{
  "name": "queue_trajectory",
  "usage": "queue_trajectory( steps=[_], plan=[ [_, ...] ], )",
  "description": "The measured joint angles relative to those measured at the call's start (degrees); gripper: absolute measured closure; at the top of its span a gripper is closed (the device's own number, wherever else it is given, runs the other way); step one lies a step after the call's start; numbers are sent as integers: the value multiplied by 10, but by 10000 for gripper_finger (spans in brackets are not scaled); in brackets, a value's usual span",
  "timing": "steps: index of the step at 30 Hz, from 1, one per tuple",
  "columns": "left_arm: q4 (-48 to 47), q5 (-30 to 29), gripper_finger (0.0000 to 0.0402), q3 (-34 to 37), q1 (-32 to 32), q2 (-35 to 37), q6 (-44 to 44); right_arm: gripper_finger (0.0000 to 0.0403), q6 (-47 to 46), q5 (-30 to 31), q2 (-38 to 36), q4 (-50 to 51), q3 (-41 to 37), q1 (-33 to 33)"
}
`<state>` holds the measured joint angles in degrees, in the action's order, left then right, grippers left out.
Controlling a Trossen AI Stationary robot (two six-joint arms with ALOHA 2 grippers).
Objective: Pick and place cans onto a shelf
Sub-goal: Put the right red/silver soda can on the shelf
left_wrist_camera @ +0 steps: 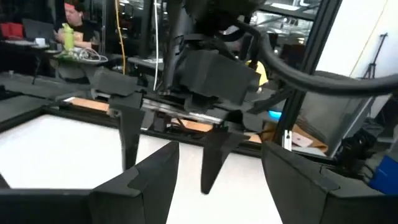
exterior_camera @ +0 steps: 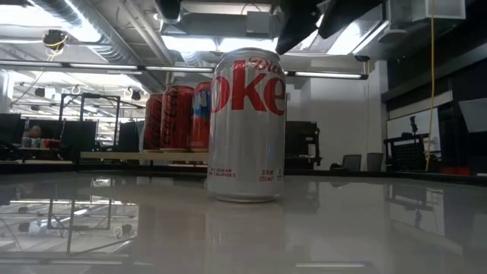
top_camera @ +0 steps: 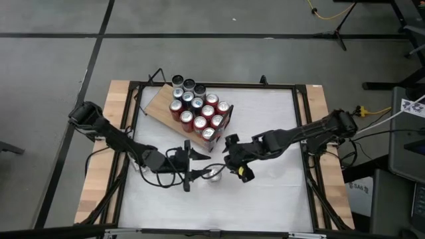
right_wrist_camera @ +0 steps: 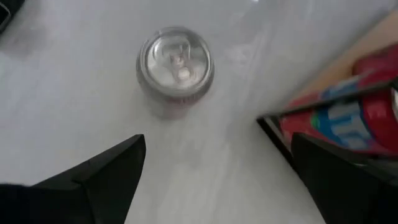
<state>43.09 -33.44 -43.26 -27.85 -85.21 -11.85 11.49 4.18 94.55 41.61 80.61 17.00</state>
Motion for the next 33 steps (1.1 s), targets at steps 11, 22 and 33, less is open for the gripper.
queue_trajectory(
  steps=[11, 22, 33],
  plan=[
    [-18, 46, 131, -8, 1, 0, 61, 13, -7, 44, -27, 39, 0, 2],
    [-24, 44, 24, -8, 0, -52, 96, 13, -12, 53, -28, 34, 0, 2],
    [-24, 41, 16, -8, 1, -132, 90, 13, -14, 53, -28, 33, 0, 2]
  ],
)
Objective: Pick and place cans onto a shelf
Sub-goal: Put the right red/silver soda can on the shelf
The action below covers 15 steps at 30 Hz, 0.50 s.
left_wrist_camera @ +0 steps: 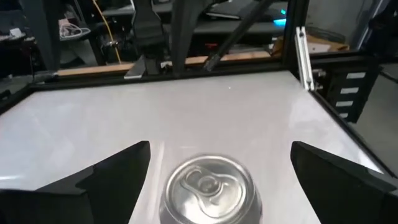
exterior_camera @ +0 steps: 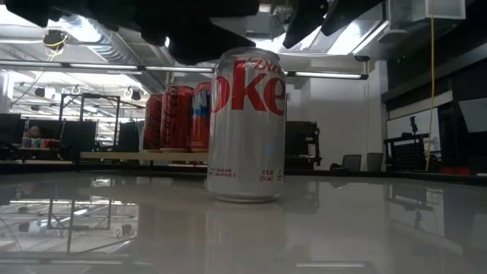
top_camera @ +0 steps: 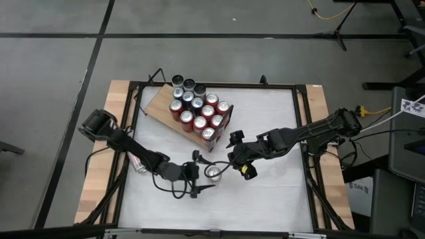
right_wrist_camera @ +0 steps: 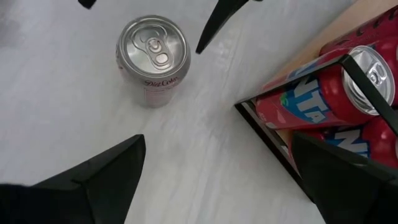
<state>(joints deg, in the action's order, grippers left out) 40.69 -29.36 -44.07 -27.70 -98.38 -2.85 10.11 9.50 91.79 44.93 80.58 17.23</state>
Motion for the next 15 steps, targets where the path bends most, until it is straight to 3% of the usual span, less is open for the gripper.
queue_trajectory(
  steps=[15],
  plan=[
    [-1, 0, 16, 0, 5, -48, -20, 13, 0, 0, 1, -1, 0, 0]
  ],
)
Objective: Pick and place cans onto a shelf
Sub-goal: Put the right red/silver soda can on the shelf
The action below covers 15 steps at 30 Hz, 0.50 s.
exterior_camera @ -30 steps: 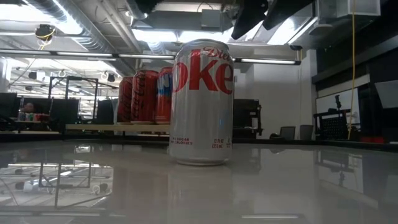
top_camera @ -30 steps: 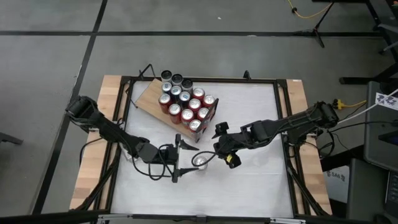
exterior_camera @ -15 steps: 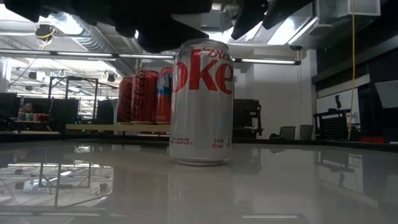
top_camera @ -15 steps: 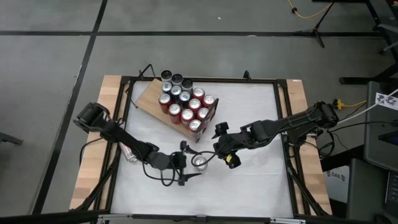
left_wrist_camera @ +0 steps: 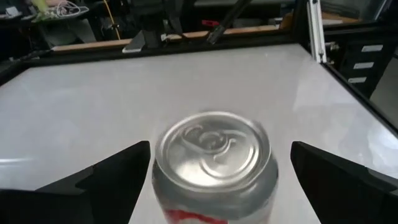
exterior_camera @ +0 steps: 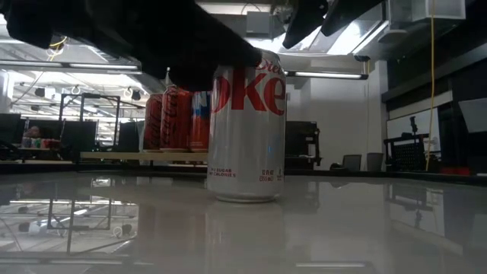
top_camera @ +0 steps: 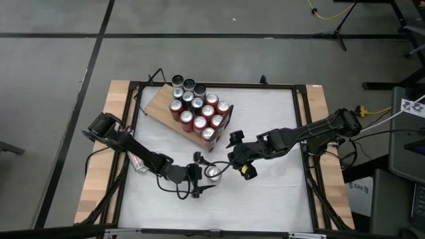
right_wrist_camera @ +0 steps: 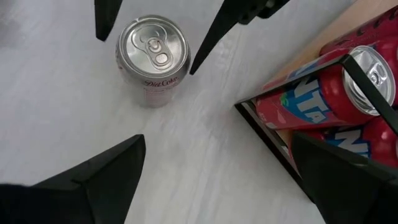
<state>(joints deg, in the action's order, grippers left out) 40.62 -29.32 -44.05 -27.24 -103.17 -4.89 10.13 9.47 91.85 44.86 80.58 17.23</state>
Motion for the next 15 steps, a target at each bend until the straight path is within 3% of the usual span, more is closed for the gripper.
queue_trajectory(
  steps=[15],
  plan=[
    [-7, 4, 17, 0, -9, -8, -11, 13, 2, 0, 0, 0, 0, 0]
  ],
)
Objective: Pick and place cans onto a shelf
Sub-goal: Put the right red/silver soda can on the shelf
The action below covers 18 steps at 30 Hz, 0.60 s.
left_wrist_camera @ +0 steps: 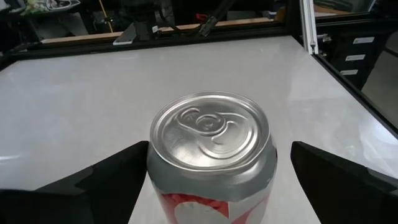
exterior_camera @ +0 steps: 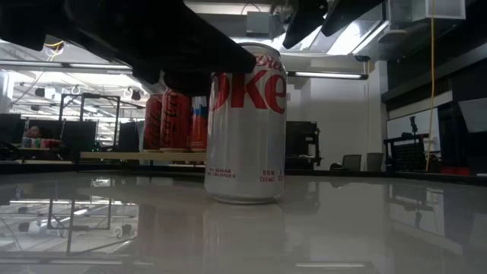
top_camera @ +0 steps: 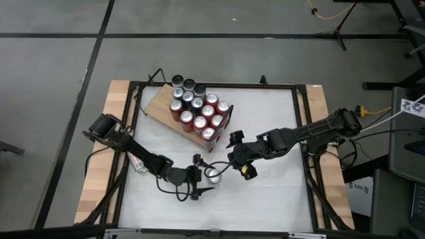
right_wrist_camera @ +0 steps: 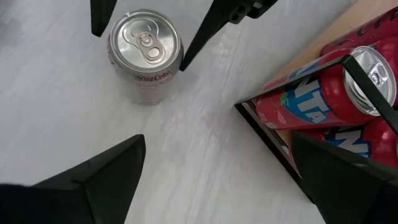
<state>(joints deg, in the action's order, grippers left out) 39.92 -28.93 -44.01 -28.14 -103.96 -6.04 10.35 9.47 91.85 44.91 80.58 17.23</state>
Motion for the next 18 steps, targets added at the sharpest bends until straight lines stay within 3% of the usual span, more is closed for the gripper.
queue_trajectory(
  steps=[18],
  plan=[
    [0, -1, 17, 0, 12, 0, 0, 13, 0, 0, 0, 0, 0, 0]
  ],
)
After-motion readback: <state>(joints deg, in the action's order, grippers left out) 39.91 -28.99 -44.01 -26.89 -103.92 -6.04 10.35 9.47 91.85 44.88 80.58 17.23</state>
